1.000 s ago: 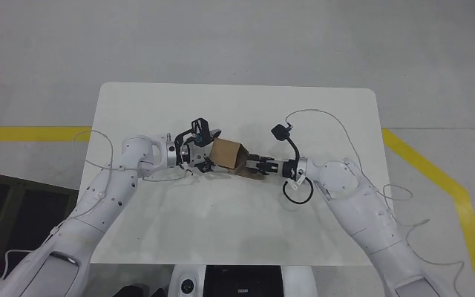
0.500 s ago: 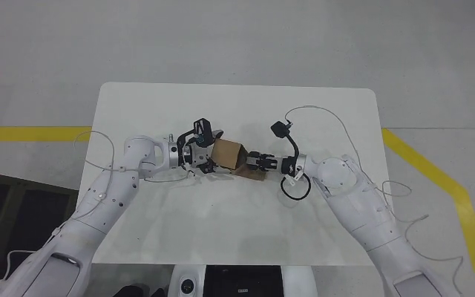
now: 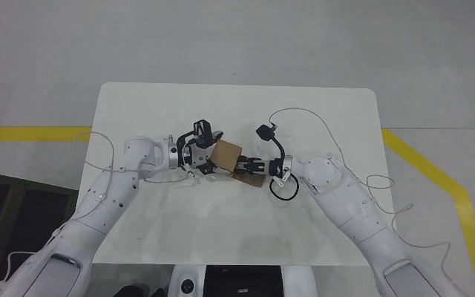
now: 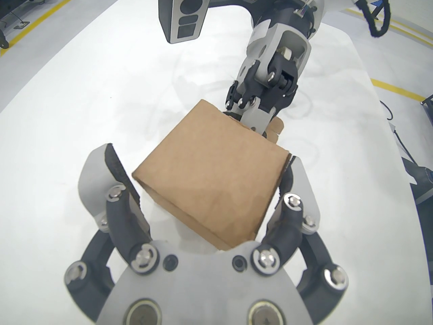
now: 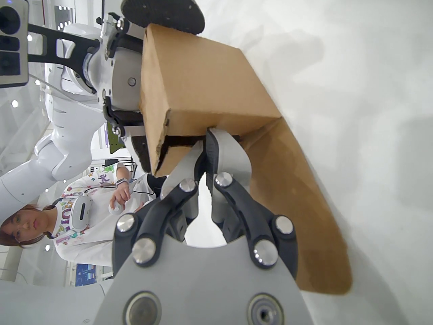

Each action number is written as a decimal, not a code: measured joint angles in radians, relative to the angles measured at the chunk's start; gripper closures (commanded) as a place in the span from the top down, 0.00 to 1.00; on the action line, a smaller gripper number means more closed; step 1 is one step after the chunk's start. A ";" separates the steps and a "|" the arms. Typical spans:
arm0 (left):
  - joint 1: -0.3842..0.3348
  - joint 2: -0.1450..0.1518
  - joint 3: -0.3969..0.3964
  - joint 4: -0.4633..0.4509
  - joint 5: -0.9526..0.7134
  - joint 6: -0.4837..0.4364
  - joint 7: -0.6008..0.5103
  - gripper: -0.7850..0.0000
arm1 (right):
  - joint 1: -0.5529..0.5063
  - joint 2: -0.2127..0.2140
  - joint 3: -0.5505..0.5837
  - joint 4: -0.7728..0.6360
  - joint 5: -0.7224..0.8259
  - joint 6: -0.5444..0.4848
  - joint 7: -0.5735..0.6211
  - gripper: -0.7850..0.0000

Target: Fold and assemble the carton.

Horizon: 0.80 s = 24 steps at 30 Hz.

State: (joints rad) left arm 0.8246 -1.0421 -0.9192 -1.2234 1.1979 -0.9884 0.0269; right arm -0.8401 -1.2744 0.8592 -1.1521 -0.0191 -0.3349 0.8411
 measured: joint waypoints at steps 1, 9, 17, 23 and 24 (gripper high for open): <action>0.001 0.000 -0.001 -0.001 0.002 0.000 0.000 1.00 | 0.004 -0.004 -0.007 0.007 0.004 -0.002 -0.004 0.00; 0.008 0.000 -0.009 -0.008 0.009 -0.001 -0.007 1.00 | 0.034 -0.035 -0.056 0.057 0.032 -0.032 -0.048 0.00; 0.016 0.000 -0.015 -0.016 0.018 0.008 -0.016 1.00 | 0.038 -0.040 -0.045 0.073 0.050 -0.049 -0.045 0.00; 0.019 -0.002 -0.019 -0.018 0.019 0.025 -0.019 1.00 | 0.017 -0.012 0.021 0.047 0.031 -0.054 0.004 0.00; 0.019 -0.002 -0.020 -0.018 0.018 0.028 -0.020 1.00 | 0.012 -0.007 0.033 0.037 0.025 -0.052 0.015 0.00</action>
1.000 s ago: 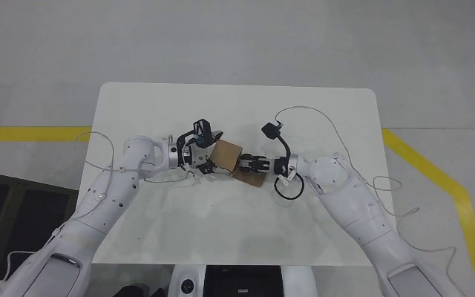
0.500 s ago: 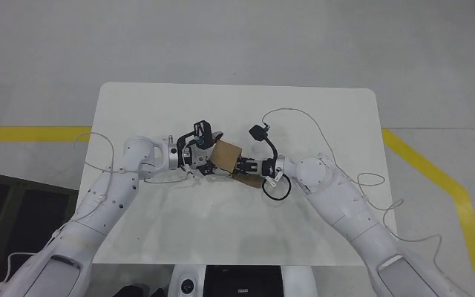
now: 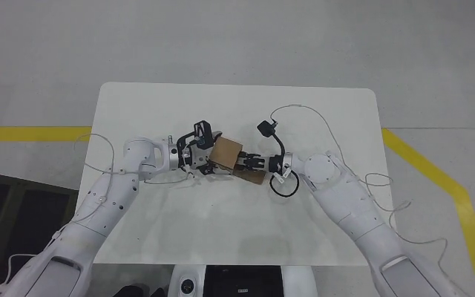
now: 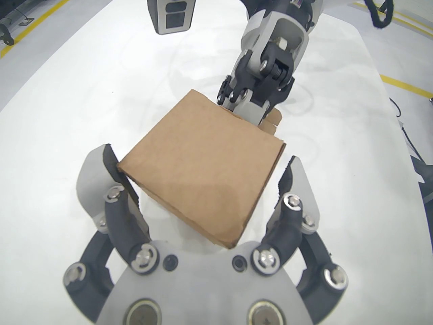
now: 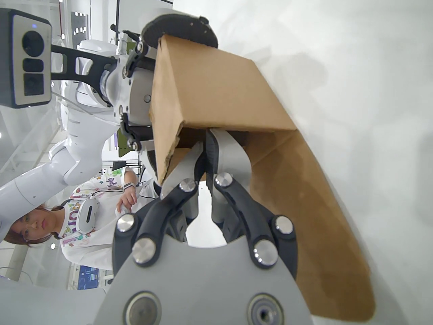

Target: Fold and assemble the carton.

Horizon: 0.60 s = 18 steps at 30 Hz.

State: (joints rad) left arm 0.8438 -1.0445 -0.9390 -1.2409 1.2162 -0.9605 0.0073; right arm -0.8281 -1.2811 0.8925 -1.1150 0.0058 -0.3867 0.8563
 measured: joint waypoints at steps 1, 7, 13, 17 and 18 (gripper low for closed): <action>0.000 0.000 -0.001 0.000 0.000 0.002 0.000 1.00 | -0.006 0.006 0.014 -0.011 -0.004 0.003 0.011 0.00; 0.001 -0.004 -0.002 0.001 -0.008 0.023 -0.009 1.00 | -0.083 0.057 0.138 -0.147 -0.035 0.049 0.091 0.00; 0.002 -0.009 -0.002 -0.002 -0.023 0.058 -0.030 1.00 | -0.197 0.105 0.260 -0.324 -0.084 0.125 0.191 0.06; 0.002 -0.012 -0.002 -0.004 -0.031 0.071 -0.042 1.00 | -0.281 0.124 0.306 -0.395 -0.114 0.169 0.194 0.20; 0.002 -0.013 -0.002 -0.005 -0.032 0.073 -0.045 1.00 | -0.296 0.126 0.310 -0.403 -0.120 0.175 0.185 0.22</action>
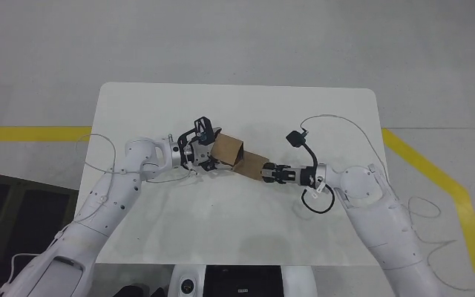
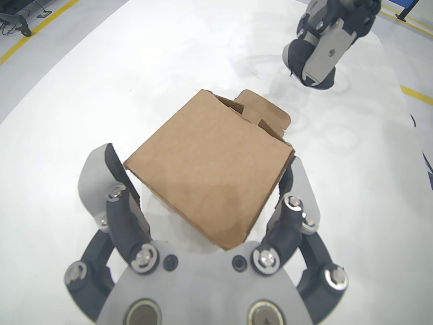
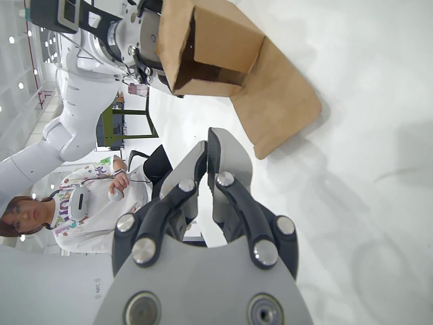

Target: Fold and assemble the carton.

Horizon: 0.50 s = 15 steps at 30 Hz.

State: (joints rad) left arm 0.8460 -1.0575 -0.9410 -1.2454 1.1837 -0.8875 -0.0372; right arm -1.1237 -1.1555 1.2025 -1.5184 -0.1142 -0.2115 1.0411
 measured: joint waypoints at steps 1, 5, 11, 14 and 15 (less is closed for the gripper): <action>0.000 -0.001 0.000 -0.001 -0.002 0.002 -0.003 1.00 | -0.012 0.002 0.003 -0.006 -0.007 0.007 -0.010 0.23; 0.002 -0.003 0.001 -0.008 -0.011 0.008 -0.015 1.00 | -0.038 0.005 0.004 -0.018 -0.035 0.033 -0.064 0.24; 0.005 -0.004 -0.005 -0.016 -0.018 0.005 -0.023 1.00 | -0.014 0.001 -0.017 0.026 -0.047 0.041 -0.107 0.29; 0.007 -0.004 -0.009 -0.019 -0.019 0.002 -0.024 1.00 | 0.007 -0.002 -0.034 0.057 -0.050 0.041 -0.122 0.30; 0.007 -0.004 -0.010 -0.019 -0.019 0.001 -0.024 1.00 | 0.013 -0.003 -0.039 0.067 -0.050 0.040 -0.126 0.31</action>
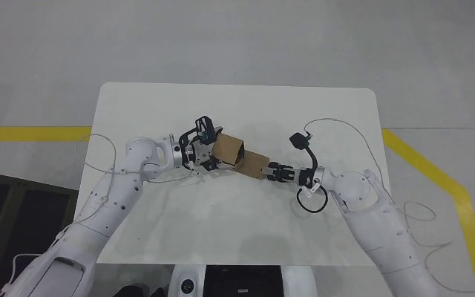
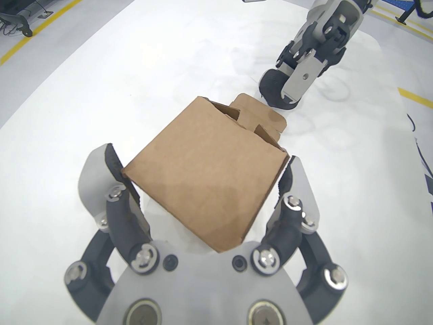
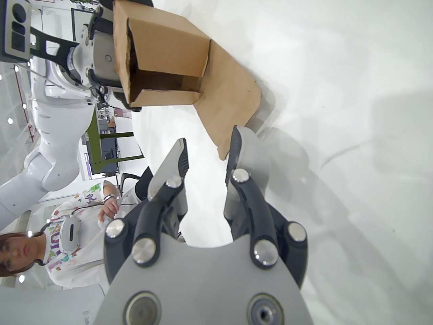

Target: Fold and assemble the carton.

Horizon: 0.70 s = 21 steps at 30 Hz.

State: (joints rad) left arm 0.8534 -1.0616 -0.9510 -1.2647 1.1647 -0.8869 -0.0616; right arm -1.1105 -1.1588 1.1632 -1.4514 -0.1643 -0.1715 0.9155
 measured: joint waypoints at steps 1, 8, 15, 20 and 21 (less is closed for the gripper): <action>0.001 0.000 -0.001 -0.001 0.000 -0.001 -0.001 1.00 | 0.006 -0.001 -0.005 0.009 0.000 -0.001 -0.003 0.31; 0.005 0.000 -0.008 -0.004 0.001 -0.012 -0.006 1.00 | 0.044 -0.010 -0.036 0.068 0.015 -0.004 -0.036 0.33; 0.011 0.001 -0.014 -0.003 0.001 -0.021 -0.011 1.00 | 0.042 0.002 0.002 0.075 0.007 -0.020 -0.031 0.33; 0.013 0.000 -0.016 -0.005 -0.001 -0.023 -0.011 1.00 | 0.033 0.006 0.011 0.077 0.004 -0.019 -0.039 0.34; 0.013 0.000 -0.016 -0.006 -0.001 -0.023 -0.011 1.00 | 0.034 0.005 0.007 0.079 0.004 -0.019 -0.040 0.34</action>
State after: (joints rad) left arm 0.8664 -1.0620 -0.9670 -1.2703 1.1633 -0.9096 -0.0730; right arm -1.0764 -1.1536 1.1705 -1.3724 -0.1600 -0.1910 0.8758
